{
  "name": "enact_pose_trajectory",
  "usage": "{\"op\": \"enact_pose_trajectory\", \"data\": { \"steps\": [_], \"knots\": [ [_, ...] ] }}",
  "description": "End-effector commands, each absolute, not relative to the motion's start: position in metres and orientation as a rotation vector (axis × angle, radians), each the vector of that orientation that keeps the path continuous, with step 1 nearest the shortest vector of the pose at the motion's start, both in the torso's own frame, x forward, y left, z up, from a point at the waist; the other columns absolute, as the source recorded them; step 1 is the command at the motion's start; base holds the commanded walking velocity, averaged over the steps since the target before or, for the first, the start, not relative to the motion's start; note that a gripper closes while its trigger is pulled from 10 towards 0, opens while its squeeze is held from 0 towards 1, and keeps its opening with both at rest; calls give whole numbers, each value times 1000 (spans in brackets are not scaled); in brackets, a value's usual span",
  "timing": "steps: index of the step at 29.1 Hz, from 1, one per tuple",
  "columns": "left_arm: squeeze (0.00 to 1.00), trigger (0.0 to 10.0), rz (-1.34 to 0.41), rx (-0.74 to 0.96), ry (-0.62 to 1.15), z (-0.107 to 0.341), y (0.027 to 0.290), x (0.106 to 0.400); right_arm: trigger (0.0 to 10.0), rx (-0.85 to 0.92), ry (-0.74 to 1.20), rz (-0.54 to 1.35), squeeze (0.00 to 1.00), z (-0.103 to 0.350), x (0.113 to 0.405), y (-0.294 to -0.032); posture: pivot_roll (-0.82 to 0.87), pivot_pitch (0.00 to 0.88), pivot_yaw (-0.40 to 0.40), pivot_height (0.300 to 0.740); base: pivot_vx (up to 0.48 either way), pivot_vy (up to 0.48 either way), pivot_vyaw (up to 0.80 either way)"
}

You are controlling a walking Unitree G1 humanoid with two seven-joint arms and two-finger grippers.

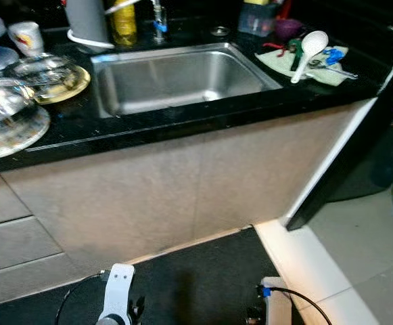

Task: Kitchen organization

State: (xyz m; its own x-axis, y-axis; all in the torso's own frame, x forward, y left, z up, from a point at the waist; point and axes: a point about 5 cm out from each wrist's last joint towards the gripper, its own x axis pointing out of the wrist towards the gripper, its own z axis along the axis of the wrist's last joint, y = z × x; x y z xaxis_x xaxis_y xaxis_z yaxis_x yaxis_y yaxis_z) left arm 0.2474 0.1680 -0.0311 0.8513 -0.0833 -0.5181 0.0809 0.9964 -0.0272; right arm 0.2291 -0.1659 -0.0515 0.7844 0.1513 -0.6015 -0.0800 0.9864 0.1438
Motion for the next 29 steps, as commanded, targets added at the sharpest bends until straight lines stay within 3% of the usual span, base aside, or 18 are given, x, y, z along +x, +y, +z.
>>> {"op": "enact_pose_trajectory", "data": {
  "steps": [1, 6, 15, 29],
  "knots": [
    [0, 10000, -68, -17, 537, -34, 170, 242, 10000, 114, 690, 132, 0, -57, 221, -164, -88, 200, -47, 740, 0, -300, 0],
    [0, 10000, -59, -62, 482, -27, 170, 247, 10000, 114, 689, 131, 0, -57, 222, -164, -88, 200, -48, 740, 0, 108, 0],
    [0, 10000, -53, -75, 460, -24, 171, 250, 10000, 116, 688, 132, 0, -57, 223, -163, -85, 201, -45, 740, 0, 480, 0],
    [0, 10000, -96, -14, 394, -16, 169, 253, 10000, 125, 674, 128, 0, -55, 224, -164, -83, 197, -40, 740, 0, 0, 0]
  ]
}}
